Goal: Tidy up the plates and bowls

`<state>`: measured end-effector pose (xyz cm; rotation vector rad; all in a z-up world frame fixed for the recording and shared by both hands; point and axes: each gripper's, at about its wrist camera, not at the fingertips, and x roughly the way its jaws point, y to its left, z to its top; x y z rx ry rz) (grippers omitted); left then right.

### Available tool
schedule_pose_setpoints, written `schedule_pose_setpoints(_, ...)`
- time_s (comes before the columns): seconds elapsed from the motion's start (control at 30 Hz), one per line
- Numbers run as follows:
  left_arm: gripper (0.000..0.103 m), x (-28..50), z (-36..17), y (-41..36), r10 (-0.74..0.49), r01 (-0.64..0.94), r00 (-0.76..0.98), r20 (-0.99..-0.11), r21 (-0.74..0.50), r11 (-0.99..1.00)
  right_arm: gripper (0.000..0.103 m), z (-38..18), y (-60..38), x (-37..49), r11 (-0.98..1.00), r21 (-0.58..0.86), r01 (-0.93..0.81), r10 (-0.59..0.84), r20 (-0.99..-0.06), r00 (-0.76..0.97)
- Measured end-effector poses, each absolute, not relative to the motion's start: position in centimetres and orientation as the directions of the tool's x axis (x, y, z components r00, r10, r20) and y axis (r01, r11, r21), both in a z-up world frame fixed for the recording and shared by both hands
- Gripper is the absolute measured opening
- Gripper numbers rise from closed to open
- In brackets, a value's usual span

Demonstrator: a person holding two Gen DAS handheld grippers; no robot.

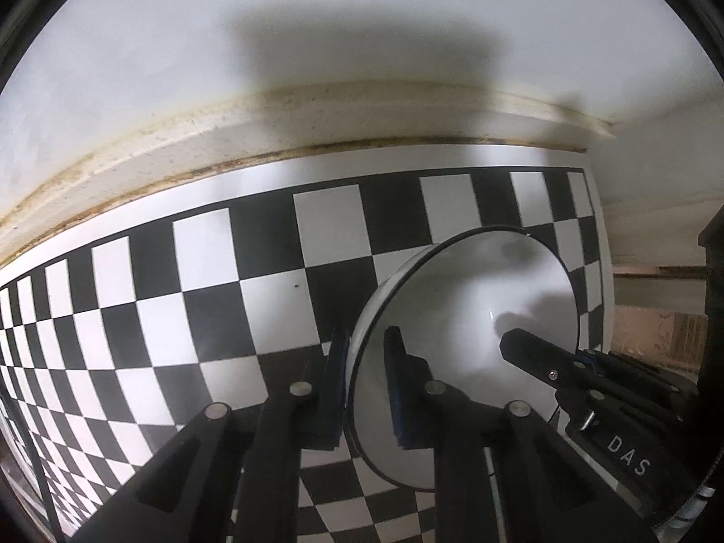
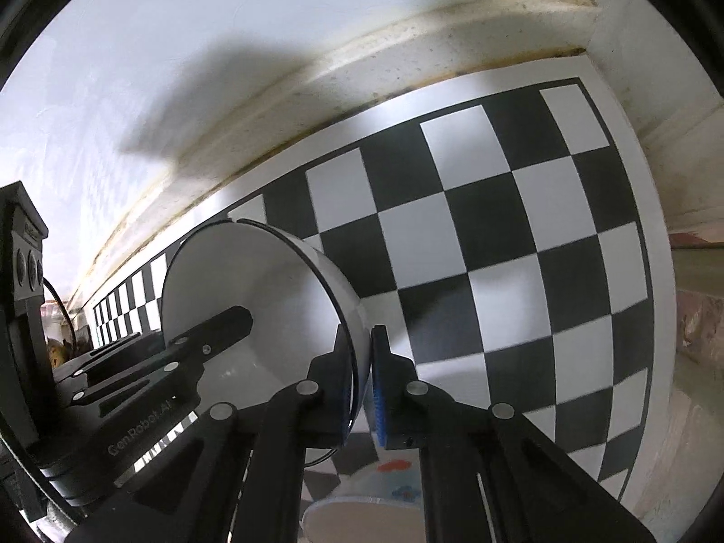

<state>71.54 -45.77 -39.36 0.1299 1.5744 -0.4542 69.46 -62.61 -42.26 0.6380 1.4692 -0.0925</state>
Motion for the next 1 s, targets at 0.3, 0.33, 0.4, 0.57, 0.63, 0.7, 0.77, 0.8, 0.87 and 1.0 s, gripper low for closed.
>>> schedule_pose_setpoints(0.3, 0.013, 69.2, -32.9, -43.8, -0.231, 0.38, 0.001, -0.973, -0.214, 0.9, 0.009, -37.7, -61.0, 67.5, 0.844, 0.365, 0.393, 0.312, -0.93, 0.194)
schedule_pose_setpoints(0.33, 0.013, 68.8, -32.2, -43.5, -0.237, 0.384, 0.007, -0.971, -0.216, 0.898, 0.009, -36.9, -60.7, 67.0, 0.847, 0.366, 0.386, 0.309, -0.929, 0.202)
schedule_pose_setpoints(0.4, 0.013, 67.7, -30.6, -42.9, -0.248, 0.389, 0.019, -0.969, -0.222, 0.894, 0.009, -35.6, -60.0, 66.1, 0.85, 0.369, 0.376, 0.306, -0.927, 0.217)
schedule_pose_setpoints(0.57, 0.013, 65.0, -27.5, -40.0, -0.269, 0.406, 0.042, -0.962, -0.23, 0.884, 0.009, -32.3, -58.9, 62.8, 0.854, 0.382, 0.353, 0.306, -0.918, 0.254)
schedule_pose_setpoints(0.63, 0.013, 63.8, -26.7, -39.2, -0.272, 0.413, 0.043, -0.961, -0.23, 0.881, 0.009, -31.4, -58.2, 61.1, 0.858, 0.381, 0.345, 0.302, -0.917, 0.262)
schedule_pose_setpoints(0.7, 0.013, 62.1, -26.1, -38.4, -0.272, 0.429, 0.043, -0.961, -0.228, 0.874, 0.009, -30.4, -57.4, 58.8, 0.861, 0.378, 0.34, 0.298, -0.917, 0.266)
schedule_pose_setpoints(0.77, 0.013, 60.4, -26.7, -38.4, -0.273, 0.434, 0.027, -0.962, -0.235, 0.87, 0.009, -29.4, -56.9, 56.7, 0.863, 0.375, 0.338, 0.295, -0.918, 0.265)
schedule_pose_setpoints(0.8, 0.013, 59.5, -26.8, -38.0, -0.276, 0.434, 0.015, -0.961, -0.242, 0.868, 0.009, -29.3, -56.5, 55.8, 0.863, 0.374, 0.34, 0.295, -0.919, 0.263)
schedule_pose_setpoints(0.87, 0.013, 57.7, -27.7, -37.6, -0.276, 0.433, -0.011, -0.961, -0.253, 0.865, 0.009, -29.3, -55.7, 53.7, 0.864, 0.369, 0.342, 0.293, -0.922, 0.254)
schedule_pose_setpoints(1.0, 0.013, 54.8, -29.9, -36.4, -0.25, 0.435, -0.067, -0.966, -0.254, 0.864, 0.009, -30.9, -53.8, 49.9, 0.861, 0.363, 0.356, 0.307, -0.929, 0.206)
